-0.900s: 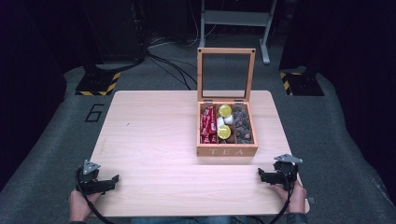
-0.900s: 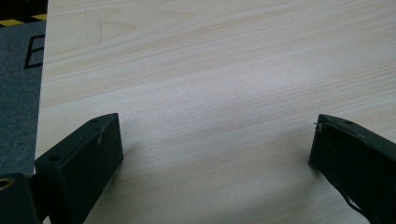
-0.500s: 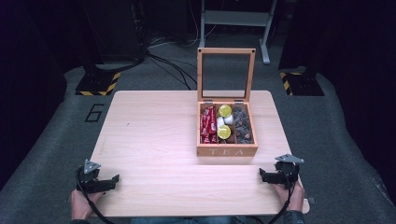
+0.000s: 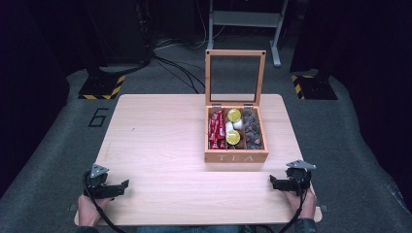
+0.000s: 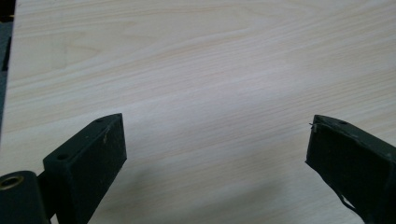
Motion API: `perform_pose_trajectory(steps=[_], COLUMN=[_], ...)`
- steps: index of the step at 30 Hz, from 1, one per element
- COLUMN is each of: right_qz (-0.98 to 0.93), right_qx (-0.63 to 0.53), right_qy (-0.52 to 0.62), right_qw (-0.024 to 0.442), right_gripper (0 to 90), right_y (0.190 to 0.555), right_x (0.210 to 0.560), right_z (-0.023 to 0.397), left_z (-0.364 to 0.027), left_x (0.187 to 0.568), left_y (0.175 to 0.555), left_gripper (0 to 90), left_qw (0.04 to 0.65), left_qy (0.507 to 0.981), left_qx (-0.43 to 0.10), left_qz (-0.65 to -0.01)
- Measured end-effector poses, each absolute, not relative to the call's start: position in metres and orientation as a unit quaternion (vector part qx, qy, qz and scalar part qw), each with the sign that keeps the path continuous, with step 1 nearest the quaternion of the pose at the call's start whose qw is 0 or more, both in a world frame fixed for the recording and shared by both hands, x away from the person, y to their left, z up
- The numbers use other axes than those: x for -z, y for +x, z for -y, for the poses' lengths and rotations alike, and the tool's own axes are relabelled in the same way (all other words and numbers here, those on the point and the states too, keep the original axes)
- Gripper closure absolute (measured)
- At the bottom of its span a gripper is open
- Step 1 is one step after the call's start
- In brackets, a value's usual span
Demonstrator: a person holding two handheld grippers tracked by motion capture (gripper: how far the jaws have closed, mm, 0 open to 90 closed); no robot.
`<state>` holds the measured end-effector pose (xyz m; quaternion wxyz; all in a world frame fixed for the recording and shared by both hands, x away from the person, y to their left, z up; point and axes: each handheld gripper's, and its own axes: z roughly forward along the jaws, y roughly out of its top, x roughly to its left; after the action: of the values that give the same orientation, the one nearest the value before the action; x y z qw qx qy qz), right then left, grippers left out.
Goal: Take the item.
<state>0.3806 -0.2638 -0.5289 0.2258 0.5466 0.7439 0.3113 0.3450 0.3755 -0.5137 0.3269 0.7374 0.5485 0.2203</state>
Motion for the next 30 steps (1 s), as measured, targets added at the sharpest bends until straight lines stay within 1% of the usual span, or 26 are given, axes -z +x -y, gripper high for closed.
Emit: perform_pose_trajectory(steps=[4, 9, 30], right_qz=[-0.747, -0.748, -0.745], right_qx=[-0.310, -0.310, -0.313], right_qy=[0.543, 0.542, 0.545], right_qw=[0.225, 0.225, 0.223], right_gripper=[0.0, 0.0, 0.0], right_y=[0.381, 0.381, 0.381], right_x=[0.529, 0.529, 0.529], right_z=[0.265, 0.265, 0.264], left_z=[-0.369, -0.357, -0.320], left_x=[0.506, 0.499, 0.468], left_y=[0.349, 0.353, 0.367], left_gripper=[5.2, 5.8, 7.5], left_qw=[0.338, 0.336, 0.358], left_qy=[0.741, 0.756, 0.780], left_qx=[-0.216, -0.214, -0.208], left_qz=[-0.539, -0.520, -0.470])
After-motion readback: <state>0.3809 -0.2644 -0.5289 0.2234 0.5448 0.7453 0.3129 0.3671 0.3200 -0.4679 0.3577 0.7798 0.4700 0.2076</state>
